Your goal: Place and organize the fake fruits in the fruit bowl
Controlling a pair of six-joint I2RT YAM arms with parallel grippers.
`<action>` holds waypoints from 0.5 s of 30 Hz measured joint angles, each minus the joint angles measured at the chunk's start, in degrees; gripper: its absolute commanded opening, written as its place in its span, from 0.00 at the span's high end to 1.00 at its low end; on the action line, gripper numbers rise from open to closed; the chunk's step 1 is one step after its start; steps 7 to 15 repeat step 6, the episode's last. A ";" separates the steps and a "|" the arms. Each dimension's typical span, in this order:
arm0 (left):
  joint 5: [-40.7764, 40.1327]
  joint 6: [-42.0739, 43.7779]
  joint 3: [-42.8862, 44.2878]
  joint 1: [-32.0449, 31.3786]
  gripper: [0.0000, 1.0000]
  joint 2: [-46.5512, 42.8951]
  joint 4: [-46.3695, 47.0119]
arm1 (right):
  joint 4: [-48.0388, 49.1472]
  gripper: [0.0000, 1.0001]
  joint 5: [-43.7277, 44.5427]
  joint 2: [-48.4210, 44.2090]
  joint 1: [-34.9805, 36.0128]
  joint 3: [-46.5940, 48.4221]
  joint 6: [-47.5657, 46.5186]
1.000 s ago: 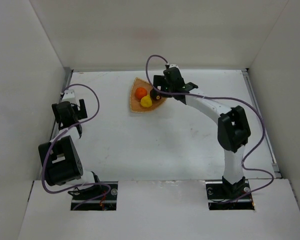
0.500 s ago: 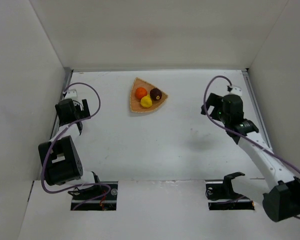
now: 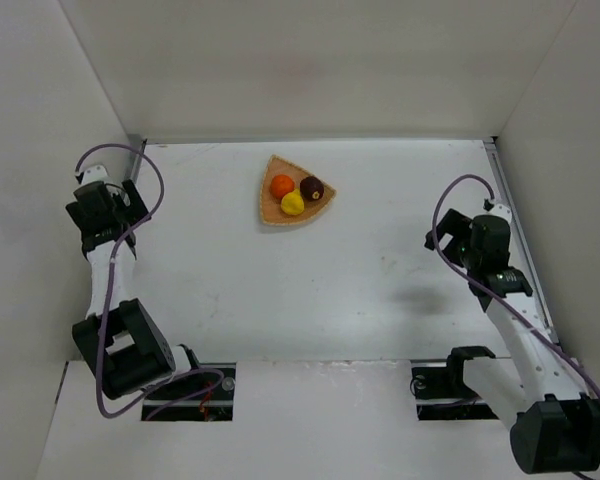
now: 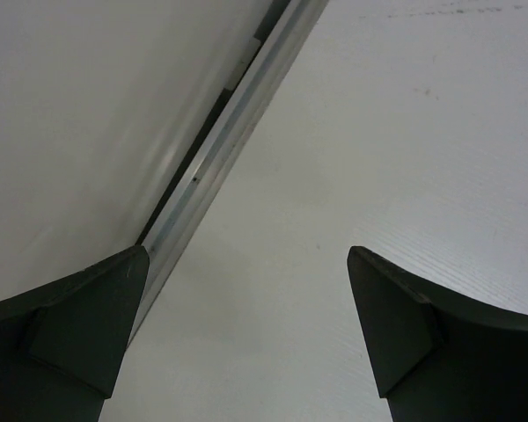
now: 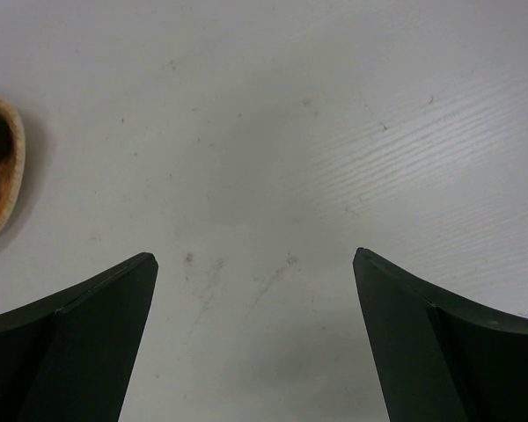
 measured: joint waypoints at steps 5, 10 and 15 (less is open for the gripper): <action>0.02 -0.81 0.24 0.52 0.00 -2.40 -2.99 | -0.02 0.00 -1.31 0.37 0.00 -1.31 -0.11; 0.04 -0.87 0.24 0.39 0.00 -2.86 -3.72 | -0.04 0.00 -1.51 0.39 -0.09 -1.62 -0.17; 0.04 -0.87 0.24 0.39 0.00 -2.86 -3.72 | -0.04 0.00 -1.51 0.39 -0.09 -1.62 -0.17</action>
